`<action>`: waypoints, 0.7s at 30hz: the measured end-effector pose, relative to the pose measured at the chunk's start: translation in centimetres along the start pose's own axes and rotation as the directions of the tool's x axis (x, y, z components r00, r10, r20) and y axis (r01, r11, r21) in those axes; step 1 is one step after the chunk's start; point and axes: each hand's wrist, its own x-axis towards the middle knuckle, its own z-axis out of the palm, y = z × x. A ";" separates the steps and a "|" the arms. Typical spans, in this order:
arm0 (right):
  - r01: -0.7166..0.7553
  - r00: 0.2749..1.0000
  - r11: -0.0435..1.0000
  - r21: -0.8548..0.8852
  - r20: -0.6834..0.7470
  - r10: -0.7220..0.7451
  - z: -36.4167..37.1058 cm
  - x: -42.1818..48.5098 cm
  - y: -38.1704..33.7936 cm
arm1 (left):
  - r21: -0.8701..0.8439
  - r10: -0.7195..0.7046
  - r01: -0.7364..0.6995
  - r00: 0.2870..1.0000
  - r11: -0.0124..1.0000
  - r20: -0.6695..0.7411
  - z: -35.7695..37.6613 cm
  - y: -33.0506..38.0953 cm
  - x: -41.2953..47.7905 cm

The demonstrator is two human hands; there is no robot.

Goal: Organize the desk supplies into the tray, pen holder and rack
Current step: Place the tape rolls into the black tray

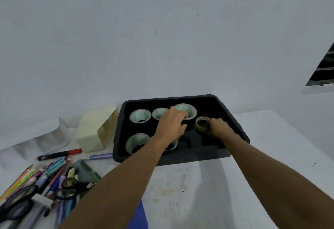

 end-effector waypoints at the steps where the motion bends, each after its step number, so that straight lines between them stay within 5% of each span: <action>1: 0.004 1.000 1.000 0.014 0.011 -0.004 0.1 0.0 -0.1 | 0.017 -0.006 0.005 1.000 1.000 0.027 0.3 0.3 0.2; 12: 0.079 0.997 0.997 0.023 0.012 -0.080 1.5 1.5 0.4 | 0.299 -0.089 0.015 0.967 0.954 0.237 2.6 -0.2 1.9; 21: 0.122 0.991 0.986 0.112 0.036 -0.127 1.8 1.8 0.4 | 0.427 -0.045 -0.071 0.966 0.901 0.256 4.0 -1.6 4.0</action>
